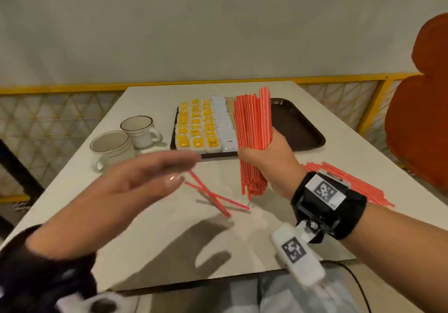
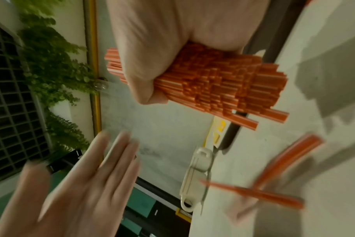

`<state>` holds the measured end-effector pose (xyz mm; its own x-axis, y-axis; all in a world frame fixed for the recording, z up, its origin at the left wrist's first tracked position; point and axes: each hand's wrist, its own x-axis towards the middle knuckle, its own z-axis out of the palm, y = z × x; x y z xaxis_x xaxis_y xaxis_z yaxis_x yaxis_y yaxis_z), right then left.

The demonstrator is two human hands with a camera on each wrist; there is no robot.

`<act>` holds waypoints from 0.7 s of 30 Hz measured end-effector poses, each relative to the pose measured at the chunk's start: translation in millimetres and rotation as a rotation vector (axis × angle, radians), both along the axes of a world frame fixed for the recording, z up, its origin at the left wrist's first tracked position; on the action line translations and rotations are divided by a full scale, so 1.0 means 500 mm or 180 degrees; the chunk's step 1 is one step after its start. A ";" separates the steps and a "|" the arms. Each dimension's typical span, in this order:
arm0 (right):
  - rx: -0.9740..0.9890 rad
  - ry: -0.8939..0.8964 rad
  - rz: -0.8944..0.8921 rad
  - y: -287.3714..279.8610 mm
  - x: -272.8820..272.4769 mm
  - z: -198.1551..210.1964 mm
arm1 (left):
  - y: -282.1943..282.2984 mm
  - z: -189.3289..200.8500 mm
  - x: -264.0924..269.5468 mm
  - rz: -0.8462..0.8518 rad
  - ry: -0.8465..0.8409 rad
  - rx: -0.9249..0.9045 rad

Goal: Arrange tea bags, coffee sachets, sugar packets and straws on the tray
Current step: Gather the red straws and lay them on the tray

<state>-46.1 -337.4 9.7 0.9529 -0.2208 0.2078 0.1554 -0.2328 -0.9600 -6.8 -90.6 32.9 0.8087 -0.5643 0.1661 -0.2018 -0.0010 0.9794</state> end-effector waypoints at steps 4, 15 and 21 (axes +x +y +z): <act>-0.0019 -0.0113 -0.0049 0.058 0.018 -0.026 | -0.171 -0.039 -0.001 -0.0050 0.0397 0.0419; 0.0091 0.0009 -0.0324 0.056 0.054 -0.065 | -0.132 -0.167 0.073 0.0173 0.0609 0.0515; 0.0091 -0.0004 -0.0205 0.054 0.055 -0.059 | -0.127 -0.140 0.095 0.0197 0.0895 0.0241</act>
